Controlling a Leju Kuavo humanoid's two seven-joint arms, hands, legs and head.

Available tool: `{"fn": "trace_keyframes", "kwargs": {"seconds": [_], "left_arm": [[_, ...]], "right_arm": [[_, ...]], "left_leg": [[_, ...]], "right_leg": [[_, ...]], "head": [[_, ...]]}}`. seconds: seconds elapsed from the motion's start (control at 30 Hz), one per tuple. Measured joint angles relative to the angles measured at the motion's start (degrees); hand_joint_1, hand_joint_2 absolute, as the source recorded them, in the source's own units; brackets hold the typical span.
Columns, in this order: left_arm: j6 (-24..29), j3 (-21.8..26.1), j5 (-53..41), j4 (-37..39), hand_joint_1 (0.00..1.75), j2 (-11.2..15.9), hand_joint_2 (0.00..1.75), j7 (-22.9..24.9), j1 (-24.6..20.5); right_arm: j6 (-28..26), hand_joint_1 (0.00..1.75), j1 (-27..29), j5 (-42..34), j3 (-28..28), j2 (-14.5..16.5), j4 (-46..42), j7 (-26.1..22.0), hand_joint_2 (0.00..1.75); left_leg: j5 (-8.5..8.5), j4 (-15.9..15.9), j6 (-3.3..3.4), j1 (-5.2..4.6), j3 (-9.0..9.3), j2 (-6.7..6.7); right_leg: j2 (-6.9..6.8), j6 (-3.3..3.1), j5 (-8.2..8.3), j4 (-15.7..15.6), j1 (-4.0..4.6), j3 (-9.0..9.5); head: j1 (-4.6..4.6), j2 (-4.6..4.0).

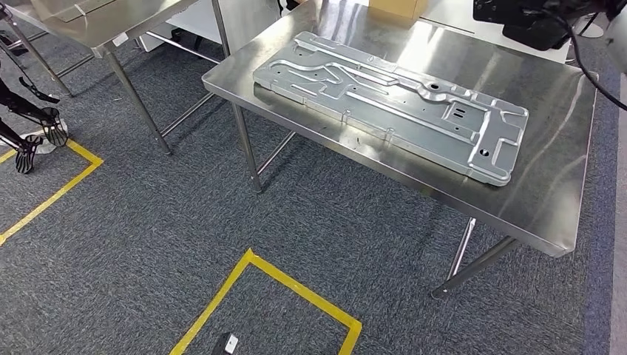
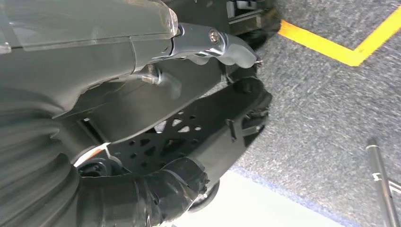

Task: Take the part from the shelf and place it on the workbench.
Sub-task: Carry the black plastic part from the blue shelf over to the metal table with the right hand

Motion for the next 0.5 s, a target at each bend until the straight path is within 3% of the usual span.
{"fn": "trace_keyframes", "kwargs": {"seconds": [0.03,0.1,0.17,0.27,0.33,0.37,0.47,0.5], "left_arm": [[0.0,0.0,0.0,0.0,0.00,0.0,1.75,0.1,-0.1],[0.1,0.0,0.1,0.0,0.00,0.0,1.75,0.5,0.0],[0.1,0.0,0.2,0.0,0.00,0.1,1.75,0.9,0.1],[0.1,0.0,0.4,0.0,0.00,0.1,1.75,1.5,-0.1],[0.2,0.0,0.6,0.0,0.00,0.1,1.75,1.7,-0.2],[0.3,0.0,0.7,0.0,0.00,0.1,1.75,1.7,-0.2],[0.4,0.0,1.1,0.0,0.00,0.2,1.75,2.2,-0.1],[0.4,0.0,1.2,0.0,0.00,0.2,1.75,2.4,-0.1]], "right_arm": [[0.0,1.75,0.1,0.0,0.0,0.2,0.0,-0.1,1.75],[-0.1,1.75,0.4,0.2,0.0,0.8,0.1,-0.2,1.75],[-0.8,1.75,0.9,0.5,0.0,1.9,0.4,0.6,1.75],[-2.8,1.75,2.5,1.3,0.0,4.2,1.6,2.2,1.75],[-3.8,1.75,3.3,1.9,0.0,5.3,2.6,2.4,1.75],[-4.2,1.75,3.5,2.2,0.0,5.7,3.0,2.2,1.75],[-4.8,1.75,4.0,3.3,0.0,6.9,4.7,1.5,1.75],[-4.8,1.75,4.3,3.6,0.0,7.2,5.2,1.2,1.75]], "left_leg": [[1.20,-0.7,-0.07,0.09,0.12,0.00],[5.54,-7.6,-0.08,0.36,3.02,-0.10],[7.98,-13.9,0.07,0.47,5.73,-0.43],[8.16,-15.4,0.77,0.21,6.27,-0.47],[8.66,-16.0,1.57,0.28,6.49,-0.20],[8.89,-16.3,1.93,0.39,6.60,-0.08],[9.06,-16.4,2.27,0.43,6.56,-0.05],[9.05,-16.3,2.27,0.43,6.55,-0.07]], "right_leg": [[0.24,0.00,-0.07,0.1,-0.01,0.02],[0.78,0.24,-0.35,0.6,-0.10,0.02],[1.41,0.72,-0.55,1.3,0.01,-0.45],[2.08,1.63,-0.18,1.5,-0.06,-1.09],[1.64,2.19,-0.93,2.4,-0.24,-1.52],[1.21,2.42,-2.09,4.3,-0.26,-2.33],[0.24,2.91,-6.92,15.0,-0.35,-7.31],[0.16,2.96,-7.38,17.3,-0.36,-8.49]], "head": [[0.00,0.00],[0.01,0.00],[0.02,0.01],[0.05,0.01],[0.06,0.00],[0.07,0.00],[0.09,0.00],[0.09,0.00]]}}
